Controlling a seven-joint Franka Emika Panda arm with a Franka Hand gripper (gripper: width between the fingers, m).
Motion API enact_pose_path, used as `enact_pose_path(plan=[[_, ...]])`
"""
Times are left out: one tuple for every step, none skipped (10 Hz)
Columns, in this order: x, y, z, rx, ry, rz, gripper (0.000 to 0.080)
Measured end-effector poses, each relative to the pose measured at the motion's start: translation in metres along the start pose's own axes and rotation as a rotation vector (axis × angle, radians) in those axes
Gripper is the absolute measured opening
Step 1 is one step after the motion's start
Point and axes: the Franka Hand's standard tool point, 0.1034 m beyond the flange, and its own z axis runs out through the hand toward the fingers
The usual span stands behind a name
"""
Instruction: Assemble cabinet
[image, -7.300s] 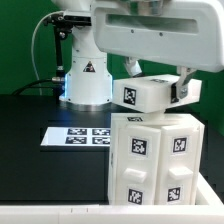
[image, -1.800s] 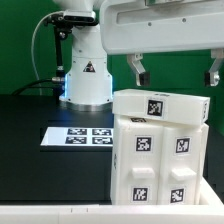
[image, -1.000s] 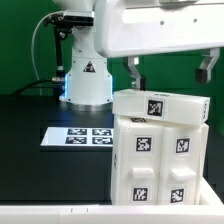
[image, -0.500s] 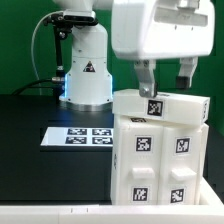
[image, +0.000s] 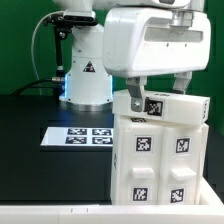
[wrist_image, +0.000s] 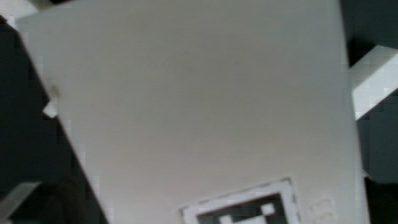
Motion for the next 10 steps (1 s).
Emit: enact_pose_path(plan=[[-0.0001,0.0002,0.0,0.0,0.0,0.074,0.0598],[-0.0001,0.0002,0.0001,0.0,0.0,0.134,0.0551],[-0.0002,0.0002,0.0001,0.0,0.0,0.233,0.0551],[-0.0002,0.0002,0.0002,0.0,0.0,0.314,0.0551],[-0.0002,0.0002,0.0002,0.0,0.0,0.386,0.0551],[0.0008,-0.0016,0.0007,-0.002,0.002,0.534,0.0551],[0.0029,-0.0016,0.001,-0.005,0.014,0.696,0.0551],[0.0035,-0.0017,0.001,-0.006,0.016,0.84,0.0551],[0.0053,-0.0044,0.001,0.001,0.017,0.997,0.0553],[0.0059,-0.0053,0.0013,0.018,0.019,1.17,0.0553]])
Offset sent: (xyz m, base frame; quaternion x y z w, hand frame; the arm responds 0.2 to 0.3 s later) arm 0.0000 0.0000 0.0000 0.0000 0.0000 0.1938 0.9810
